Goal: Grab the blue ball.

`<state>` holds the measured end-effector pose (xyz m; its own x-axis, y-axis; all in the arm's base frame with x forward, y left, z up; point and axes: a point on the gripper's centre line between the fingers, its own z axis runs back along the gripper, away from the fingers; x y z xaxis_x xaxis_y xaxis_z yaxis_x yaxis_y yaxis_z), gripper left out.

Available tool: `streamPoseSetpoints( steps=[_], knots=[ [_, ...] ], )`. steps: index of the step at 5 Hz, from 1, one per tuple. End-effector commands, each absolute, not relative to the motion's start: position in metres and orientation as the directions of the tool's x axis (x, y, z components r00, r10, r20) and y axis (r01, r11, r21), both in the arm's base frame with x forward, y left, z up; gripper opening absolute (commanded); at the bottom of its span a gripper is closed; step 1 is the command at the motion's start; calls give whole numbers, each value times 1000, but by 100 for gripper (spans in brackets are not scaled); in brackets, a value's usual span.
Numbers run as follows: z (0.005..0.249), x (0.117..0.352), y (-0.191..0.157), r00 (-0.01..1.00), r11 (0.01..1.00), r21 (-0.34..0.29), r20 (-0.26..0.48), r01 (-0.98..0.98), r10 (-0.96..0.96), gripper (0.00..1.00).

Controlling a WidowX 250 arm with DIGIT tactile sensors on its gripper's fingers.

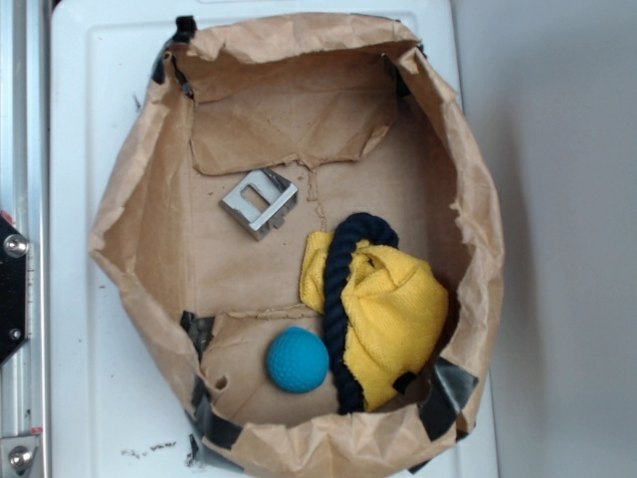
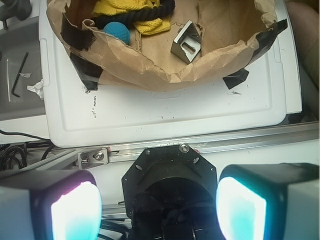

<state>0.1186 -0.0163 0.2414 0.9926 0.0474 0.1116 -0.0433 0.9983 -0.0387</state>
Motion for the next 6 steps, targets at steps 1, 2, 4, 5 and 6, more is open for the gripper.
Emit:
streamPoseSetpoints(
  steps=[1, 2, 4, 5, 6],
  knots=[
    [241, 119, -16, 993, 998, -39, 112, -43, 47, 100],
    [245, 151, -25, 978, 997, -37, 196, -64, 70, 100],
    [234, 194, -10, 970, 987, -60, 189, -147, 155, 100],
    [211, 223, 10, 973, 989, -74, 187, -126, 138, 100],
    [180, 243, 38, 968, 983, -64, 171, -174, 183, 100]
  ],
)
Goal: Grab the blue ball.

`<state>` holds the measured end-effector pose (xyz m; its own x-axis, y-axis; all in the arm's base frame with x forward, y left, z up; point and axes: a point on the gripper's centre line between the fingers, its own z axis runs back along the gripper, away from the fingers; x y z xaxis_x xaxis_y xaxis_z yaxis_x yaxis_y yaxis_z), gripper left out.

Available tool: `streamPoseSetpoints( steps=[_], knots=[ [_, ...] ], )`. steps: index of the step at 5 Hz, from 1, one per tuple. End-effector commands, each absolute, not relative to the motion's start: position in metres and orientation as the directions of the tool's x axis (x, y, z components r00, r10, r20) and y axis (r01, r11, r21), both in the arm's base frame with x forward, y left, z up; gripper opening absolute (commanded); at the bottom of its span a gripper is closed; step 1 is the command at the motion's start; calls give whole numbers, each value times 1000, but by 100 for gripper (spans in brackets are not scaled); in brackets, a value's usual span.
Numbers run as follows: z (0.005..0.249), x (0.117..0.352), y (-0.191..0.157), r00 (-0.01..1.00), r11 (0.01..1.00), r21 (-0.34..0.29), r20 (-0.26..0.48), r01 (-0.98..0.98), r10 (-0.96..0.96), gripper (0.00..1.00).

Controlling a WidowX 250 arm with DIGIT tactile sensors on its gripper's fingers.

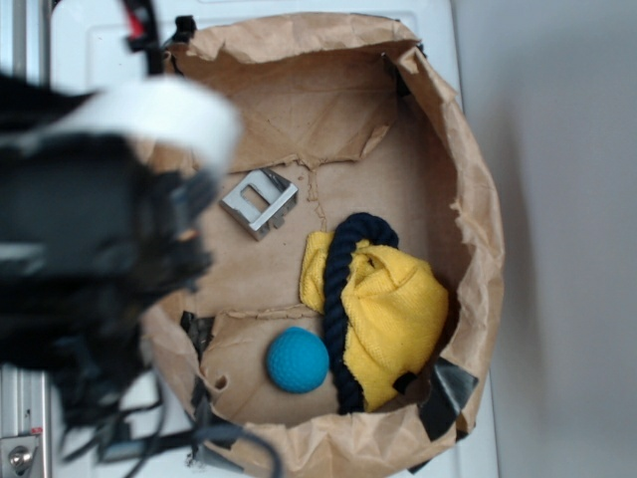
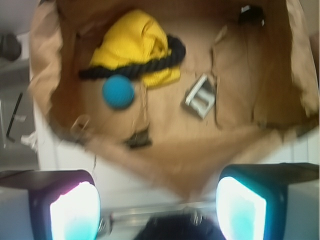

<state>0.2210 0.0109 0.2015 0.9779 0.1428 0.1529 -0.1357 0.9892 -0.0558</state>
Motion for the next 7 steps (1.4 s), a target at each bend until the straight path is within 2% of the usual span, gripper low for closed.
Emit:
streamPoseSetpoints(
  steps=[1, 2, 3, 4, 5, 6, 7],
  knots=[
    [162, 250, 49, 960, 976, -44, 179, -211, 216, 100],
    [137, 261, 23, 972, 989, -57, 186, -135, 143, 100],
    [125, 268, -13, 980, 992, -108, 183, -59, 79, 100],
    [130, 283, -30, 974, 966, -258, 210, -30, 86, 100],
    [139, 261, -58, 965, 921, -388, 242, -3, 105, 100],
    [142, 285, -45, 967, 922, -385, 244, 28, 72, 100],
    [142, 285, -45, 967, 922, -385, 244, 28, 72, 100]
  ],
)
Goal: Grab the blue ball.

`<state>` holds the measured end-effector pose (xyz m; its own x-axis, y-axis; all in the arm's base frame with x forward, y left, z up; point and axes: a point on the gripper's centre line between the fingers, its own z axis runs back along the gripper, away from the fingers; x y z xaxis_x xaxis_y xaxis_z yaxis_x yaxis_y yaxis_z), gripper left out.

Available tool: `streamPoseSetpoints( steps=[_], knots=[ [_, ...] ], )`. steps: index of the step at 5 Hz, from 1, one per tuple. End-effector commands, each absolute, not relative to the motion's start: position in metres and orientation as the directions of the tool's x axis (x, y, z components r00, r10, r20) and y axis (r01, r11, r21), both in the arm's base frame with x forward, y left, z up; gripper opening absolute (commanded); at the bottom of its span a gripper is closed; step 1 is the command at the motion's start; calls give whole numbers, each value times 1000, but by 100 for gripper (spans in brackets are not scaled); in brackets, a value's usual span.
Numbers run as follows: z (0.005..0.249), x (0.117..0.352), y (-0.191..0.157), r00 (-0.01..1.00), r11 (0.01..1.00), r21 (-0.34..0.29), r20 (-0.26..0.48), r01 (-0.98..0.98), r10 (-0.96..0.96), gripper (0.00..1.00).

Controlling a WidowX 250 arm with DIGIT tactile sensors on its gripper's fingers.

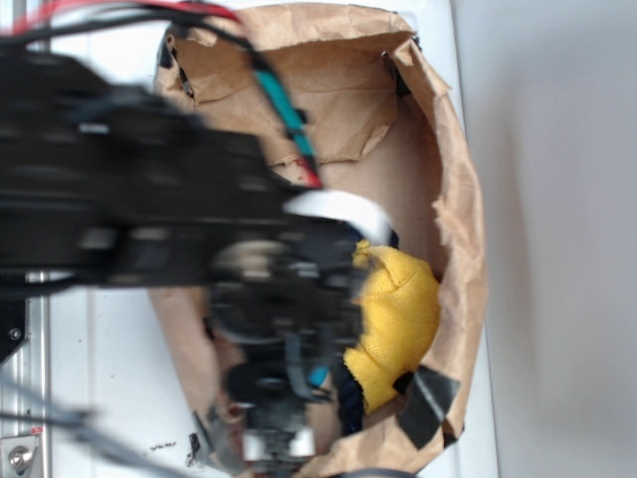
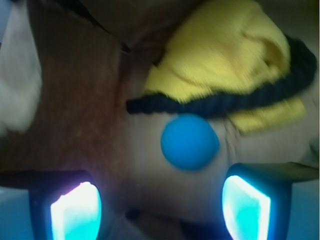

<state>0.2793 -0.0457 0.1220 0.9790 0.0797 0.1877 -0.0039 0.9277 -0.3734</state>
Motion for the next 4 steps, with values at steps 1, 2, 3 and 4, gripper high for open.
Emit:
streamPoseSetpoints(
  steps=[1, 2, 3, 4],
  knots=[
    [142, 285, -45, 967, 922, -385, 244, 28, 72, 100],
    [142, 285, -45, 967, 922, -385, 244, 28, 72, 100],
    [142, 285, -45, 967, 922, -385, 244, 28, 72, 100],
    [123, 284, -40, 970, 941, -339, 231, 8, 75, 100]
  ],
)
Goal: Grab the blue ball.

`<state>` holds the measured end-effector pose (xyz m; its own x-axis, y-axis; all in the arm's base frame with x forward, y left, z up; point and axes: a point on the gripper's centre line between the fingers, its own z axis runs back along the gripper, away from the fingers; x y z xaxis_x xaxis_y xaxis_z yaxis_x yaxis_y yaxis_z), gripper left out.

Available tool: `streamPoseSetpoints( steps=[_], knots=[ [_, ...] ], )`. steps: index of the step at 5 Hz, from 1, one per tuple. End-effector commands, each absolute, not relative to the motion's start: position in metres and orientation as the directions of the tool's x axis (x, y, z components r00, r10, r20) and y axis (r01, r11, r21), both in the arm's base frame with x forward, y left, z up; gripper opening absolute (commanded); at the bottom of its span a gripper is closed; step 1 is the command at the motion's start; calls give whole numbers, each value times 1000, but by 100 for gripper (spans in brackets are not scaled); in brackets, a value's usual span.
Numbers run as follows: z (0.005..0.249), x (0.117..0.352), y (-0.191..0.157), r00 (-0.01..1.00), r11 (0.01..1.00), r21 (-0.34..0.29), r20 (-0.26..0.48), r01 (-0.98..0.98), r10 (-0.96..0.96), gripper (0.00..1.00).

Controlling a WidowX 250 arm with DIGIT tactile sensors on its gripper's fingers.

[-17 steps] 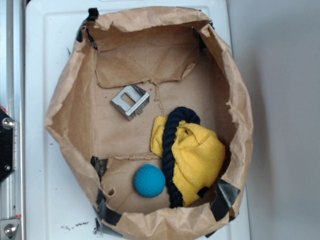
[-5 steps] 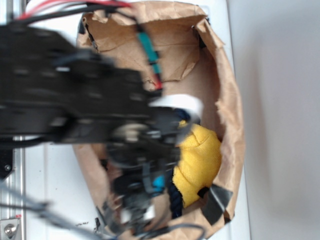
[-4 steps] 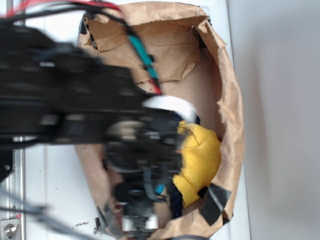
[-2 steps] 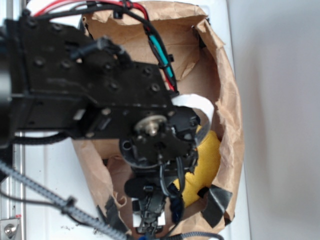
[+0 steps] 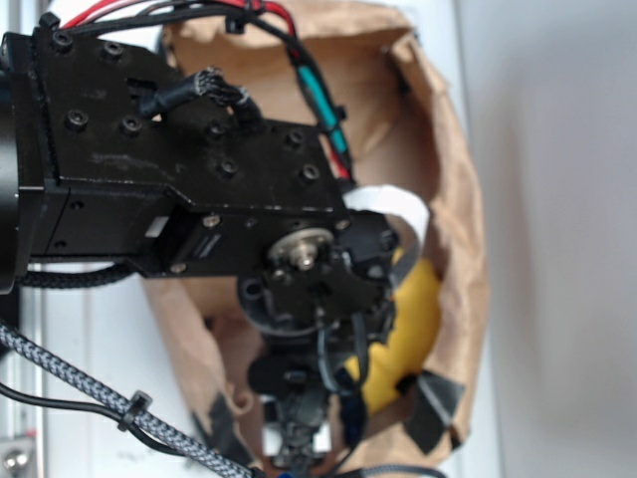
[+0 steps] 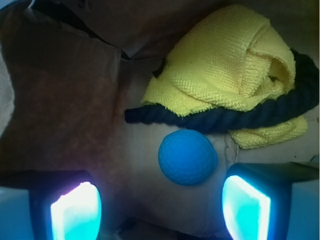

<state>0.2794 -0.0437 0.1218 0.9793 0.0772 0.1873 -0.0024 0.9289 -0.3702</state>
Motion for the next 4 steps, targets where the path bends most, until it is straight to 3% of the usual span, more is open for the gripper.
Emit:
streamPoseSetpoints(
  steps=[1, 4],
  knots=[
    [116, 281, -37, 973, 952, -307, 221, 2, 69, 100],
    [90, 277, -69, 980, 953, -292, 196, 84, -26, 100]
  ],
)
